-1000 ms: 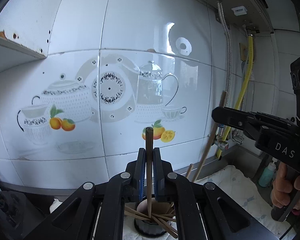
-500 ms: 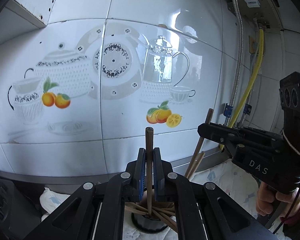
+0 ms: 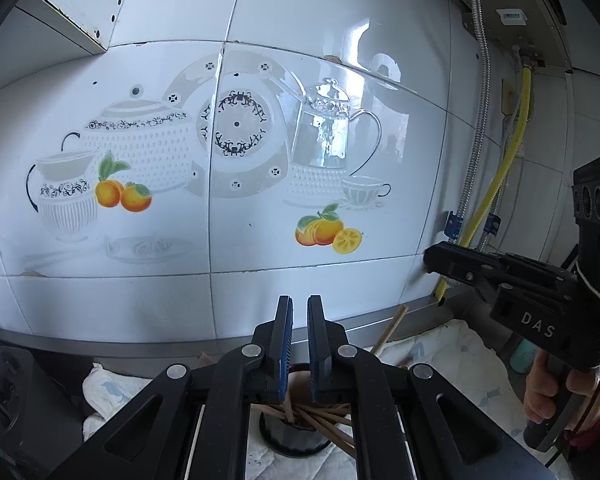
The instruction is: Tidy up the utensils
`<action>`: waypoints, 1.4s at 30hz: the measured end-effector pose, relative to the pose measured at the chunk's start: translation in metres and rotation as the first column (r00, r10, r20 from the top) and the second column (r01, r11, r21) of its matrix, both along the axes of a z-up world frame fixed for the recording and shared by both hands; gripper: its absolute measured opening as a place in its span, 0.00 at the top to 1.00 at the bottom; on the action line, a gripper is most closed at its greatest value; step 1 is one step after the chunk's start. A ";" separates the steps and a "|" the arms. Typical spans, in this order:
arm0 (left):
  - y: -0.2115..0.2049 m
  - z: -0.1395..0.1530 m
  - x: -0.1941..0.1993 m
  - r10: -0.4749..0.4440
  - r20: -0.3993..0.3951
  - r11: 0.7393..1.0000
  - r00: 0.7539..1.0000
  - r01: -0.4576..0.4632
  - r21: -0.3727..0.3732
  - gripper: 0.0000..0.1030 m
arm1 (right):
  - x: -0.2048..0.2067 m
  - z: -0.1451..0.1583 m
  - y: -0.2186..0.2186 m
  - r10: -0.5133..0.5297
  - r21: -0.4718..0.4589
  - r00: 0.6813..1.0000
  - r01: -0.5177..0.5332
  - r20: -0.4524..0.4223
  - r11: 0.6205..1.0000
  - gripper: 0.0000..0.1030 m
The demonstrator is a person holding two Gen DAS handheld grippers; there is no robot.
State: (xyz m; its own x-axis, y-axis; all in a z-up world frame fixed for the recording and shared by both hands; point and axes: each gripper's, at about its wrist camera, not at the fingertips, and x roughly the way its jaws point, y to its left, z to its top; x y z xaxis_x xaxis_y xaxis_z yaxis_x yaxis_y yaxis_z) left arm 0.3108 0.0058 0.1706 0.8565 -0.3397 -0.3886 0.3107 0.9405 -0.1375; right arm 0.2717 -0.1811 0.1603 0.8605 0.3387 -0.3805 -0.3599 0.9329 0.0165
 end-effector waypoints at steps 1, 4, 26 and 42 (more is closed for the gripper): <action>0.001 0.001 -0.003 0.001 0.000 1.000 1.000 -0.001 0.002 0.92 | -0.002 0.001 -0.001 -0.001 -0.001 1.000 0.001 0.000 1.000 0.81; 0.004 0.004 -0.017 0.003 0.000 1.000 1.000 -0.003 0.007 0.91 | -0.015 0.005 -0.004 -0.007 -0.017 1.000 0.007 0.008 1.000 0.72; 0.034 -0.034 -0.186 0.065 0.002 0.991 0.998 -0.064 0.116 0.00 | -0.144 -0.047 -0.057 -0.105 -0.065 0.992 0.100 -0.072 0.993 0.28; 0.025 -0.093 -0.249 0.134 -0.053 0.984 0.990 -0.126 0.129 0.00 | -0.202 -0.097 -0.052 -0.220 -0.089 0.963 0.209 -0.157 0.974 0.13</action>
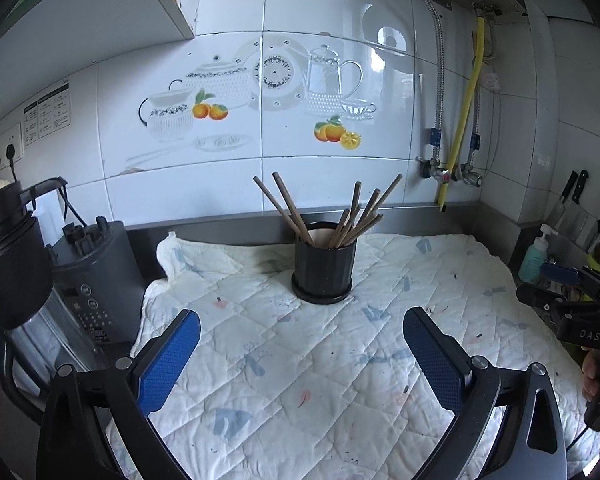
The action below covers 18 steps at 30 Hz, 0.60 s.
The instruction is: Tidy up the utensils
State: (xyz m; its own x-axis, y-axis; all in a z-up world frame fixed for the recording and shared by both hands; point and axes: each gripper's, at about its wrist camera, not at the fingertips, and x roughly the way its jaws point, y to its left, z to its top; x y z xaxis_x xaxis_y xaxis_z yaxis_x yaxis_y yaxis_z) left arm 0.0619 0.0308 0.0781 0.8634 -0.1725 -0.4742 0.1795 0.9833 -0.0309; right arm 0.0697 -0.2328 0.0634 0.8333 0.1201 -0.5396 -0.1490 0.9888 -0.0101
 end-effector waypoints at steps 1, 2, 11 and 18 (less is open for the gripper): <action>-0.001 -0.002 -0.002 0.008 0.002 1.000 1.000 -0.008 0.002 0.00 | -0.003 -0.002 0.001 -0.005 0.005 1.000 0.005 -0.004 1.000 0.12; -0.001 -0.003 -0.004 0.016 0.003 1.000 1.000 -0.016 0.005 0.00 | -0.005 -0.004 0.001 -0.012 0.010 1.000 0.012 -0.005 1.000 0.11; -0.011 -0.013 -0.010 0.031 -0.018 1.000 0.999 -0.031 0.004 0.00 | -0.024 -0.018 0.005 -0.066 -0.025 0.997 0.066 -0.027 0.998 0.11; -0.013 -0.016 -0.011 0.025 -0.026 1.000 0.999 -0.025 0.001 0.00 | -0.033 -0.018 -0.003 -0.095 -0.010 0.995 0.095 -0.020 0.995 0.10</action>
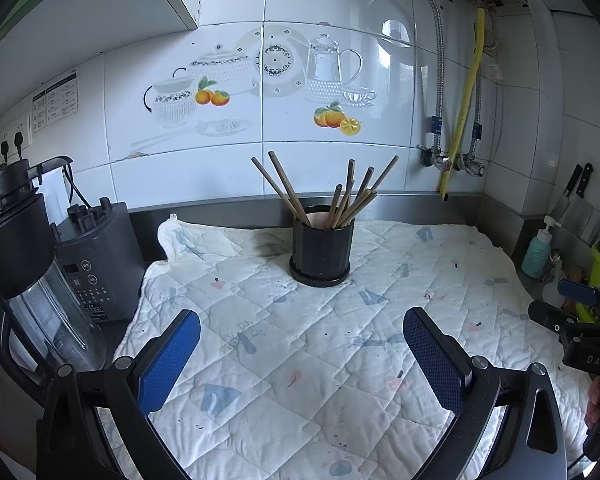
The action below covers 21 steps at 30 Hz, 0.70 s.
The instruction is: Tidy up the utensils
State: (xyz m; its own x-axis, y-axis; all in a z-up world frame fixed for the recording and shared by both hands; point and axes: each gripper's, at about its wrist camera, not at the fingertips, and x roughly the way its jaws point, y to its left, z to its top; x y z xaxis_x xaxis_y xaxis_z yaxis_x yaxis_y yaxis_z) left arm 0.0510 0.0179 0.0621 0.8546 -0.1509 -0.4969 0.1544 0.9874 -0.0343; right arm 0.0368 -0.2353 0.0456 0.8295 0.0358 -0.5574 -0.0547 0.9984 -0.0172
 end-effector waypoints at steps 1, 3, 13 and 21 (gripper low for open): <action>0.000 -0.001 0.000 0.002 -0.003 1.000 1.000 -0.002 -0.002 0.00 | 0.000 0.000 -0.001 -0.004 -0.001 1.000 0.004 -0.001 1.000 0.10; 0.000 -0.003 0.000 0.003 -0.008 1.000 1.000 -0.003 -0.005 0.00 | 0.000 -0.001 -0.001 -0.008 -0.001 1.000 0.008 -0.002 1.000 0.10; 0.002 -0.009 -0.001 0.008 -0.018 1.000 1.000 -0.008 -0.016 0.00 | -0.002 0.000 0.002 -0.016 -0.026 1.000 0.016 0.002 1.000 0.10; 0.005 -0.013 -0.002 0.014 -0.030 1.000 0.999 -0.015 -0.028 0.00 | -0.003 0.001 0.002 -0.015 -0.023 1.000 0.015 0.002 1.000 0.10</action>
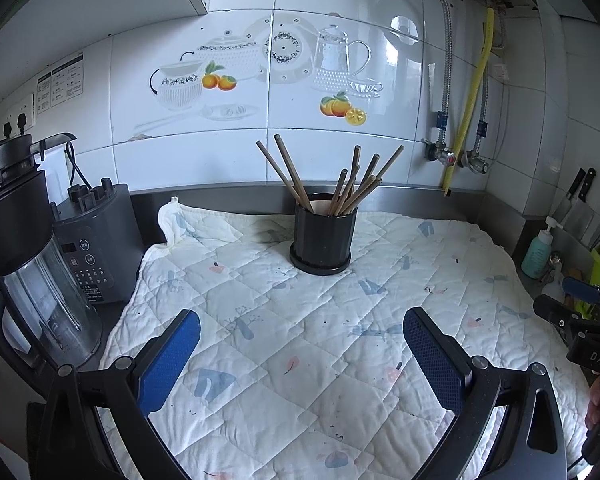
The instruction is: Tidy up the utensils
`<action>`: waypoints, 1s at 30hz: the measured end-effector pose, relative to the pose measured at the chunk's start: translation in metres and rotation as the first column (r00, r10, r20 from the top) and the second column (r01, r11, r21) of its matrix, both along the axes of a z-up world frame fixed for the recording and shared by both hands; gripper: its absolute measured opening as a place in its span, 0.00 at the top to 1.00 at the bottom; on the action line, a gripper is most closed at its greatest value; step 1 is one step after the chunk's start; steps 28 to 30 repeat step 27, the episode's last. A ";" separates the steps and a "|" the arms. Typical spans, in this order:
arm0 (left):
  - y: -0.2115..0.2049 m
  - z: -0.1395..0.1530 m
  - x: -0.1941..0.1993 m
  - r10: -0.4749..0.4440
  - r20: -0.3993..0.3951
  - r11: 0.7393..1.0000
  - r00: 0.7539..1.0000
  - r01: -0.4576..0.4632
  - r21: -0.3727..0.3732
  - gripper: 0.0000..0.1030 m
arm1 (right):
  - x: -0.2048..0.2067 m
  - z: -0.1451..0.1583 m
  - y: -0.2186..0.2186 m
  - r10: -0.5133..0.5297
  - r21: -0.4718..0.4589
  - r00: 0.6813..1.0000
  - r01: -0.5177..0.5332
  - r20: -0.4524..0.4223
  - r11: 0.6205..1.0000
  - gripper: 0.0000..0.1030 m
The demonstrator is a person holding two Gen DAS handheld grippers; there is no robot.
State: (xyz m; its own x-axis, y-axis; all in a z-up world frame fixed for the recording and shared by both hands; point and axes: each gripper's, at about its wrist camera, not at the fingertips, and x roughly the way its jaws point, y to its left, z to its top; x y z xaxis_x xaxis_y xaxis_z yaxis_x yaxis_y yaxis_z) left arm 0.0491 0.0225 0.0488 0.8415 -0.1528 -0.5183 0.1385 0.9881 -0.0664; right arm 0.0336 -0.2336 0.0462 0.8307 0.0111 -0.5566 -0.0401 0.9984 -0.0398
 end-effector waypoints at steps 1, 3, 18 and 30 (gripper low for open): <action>0.000 0.000 0.000 0.001 -0.001 1.000 1.000 -0.001 0.000 0.00 | 0.000 0.000 0.000 0.000 -0.001 1.000 0.000 0.000 1.000 0.10; 0.001 -0.001 0.000 0.002 -0.002 1.000 1.000 -0.002 -0.002 0.00 | 0.001 0.000 0.000 -0.001 0.000 1.000 0.001 -0.002 1.000 0.10; 0.000 -0.008 -0.001 -0.005 -0.020 1.000 1.000 0.005 -0.013 0.00 | 0.001 -0.005 0.000 -0.005 0.007 1.000 0.005 -0.022 1.000 0.10; -0.004 -0.008 -0.002 -0.020 -0.006 1.000 1.000 0.020 -0.003 0.00 | 0.001 -0.007 -0.001 -0.007 0.015 1.000 0.007 -0.026 1.000 0.10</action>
